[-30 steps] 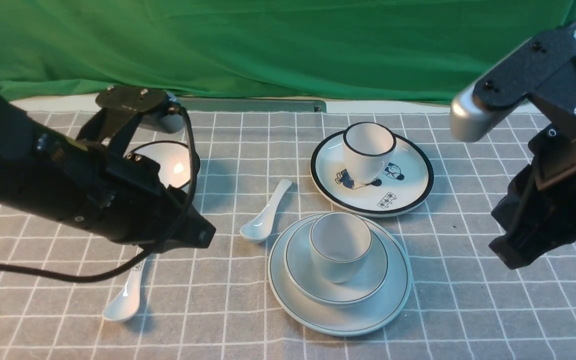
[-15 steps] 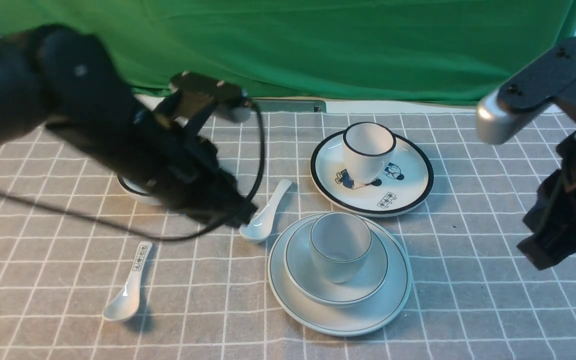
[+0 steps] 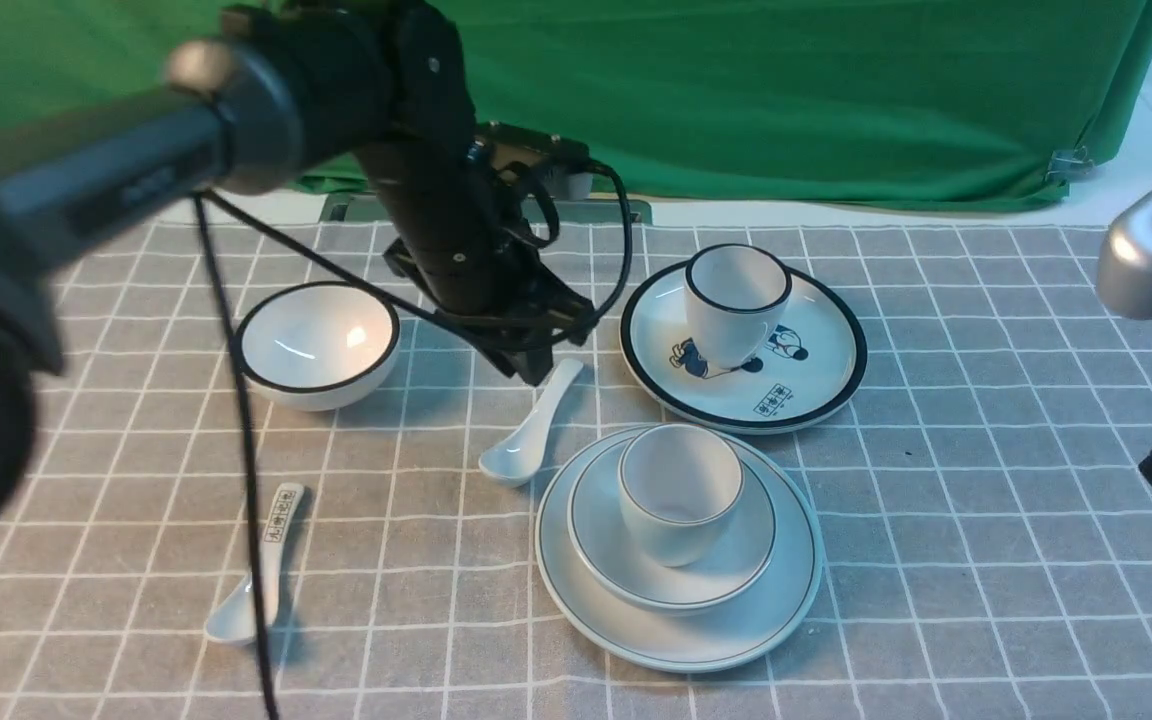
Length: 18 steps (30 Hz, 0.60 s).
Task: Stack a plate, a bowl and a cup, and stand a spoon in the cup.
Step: Use the left arm to grab a blue soup spoon
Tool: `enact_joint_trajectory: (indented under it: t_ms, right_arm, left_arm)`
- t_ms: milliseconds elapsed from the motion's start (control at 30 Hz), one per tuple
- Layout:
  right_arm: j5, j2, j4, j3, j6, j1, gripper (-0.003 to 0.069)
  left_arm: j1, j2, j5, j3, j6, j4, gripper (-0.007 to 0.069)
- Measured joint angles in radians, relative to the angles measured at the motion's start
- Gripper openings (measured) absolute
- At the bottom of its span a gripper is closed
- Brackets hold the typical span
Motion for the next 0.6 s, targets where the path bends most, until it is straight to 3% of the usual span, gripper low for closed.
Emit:
enact_joint_trajectory:
  t_ms: [267,467,600]
  right_arm:
    - [0.000,-0.011,0.000,0.007,0.000,0.000,0.0052]
    - [0.000,-0.011,0.000,0.007,0.001,0.000,0.0052]
    - [0.000,-0.011,0.001,0.007,0.001,0.000,0.0052]
  left_arm:
    - [0.000,0.145,0.007,-0.134,-0.004,0.003,0.0400]
    - [-0.002,0.178,-0.026,-0.135,-0.004,0.023,0.0419]
    - [-0.003,0.196,-0.038,-0.135,-0.004,0.031,0.0363]
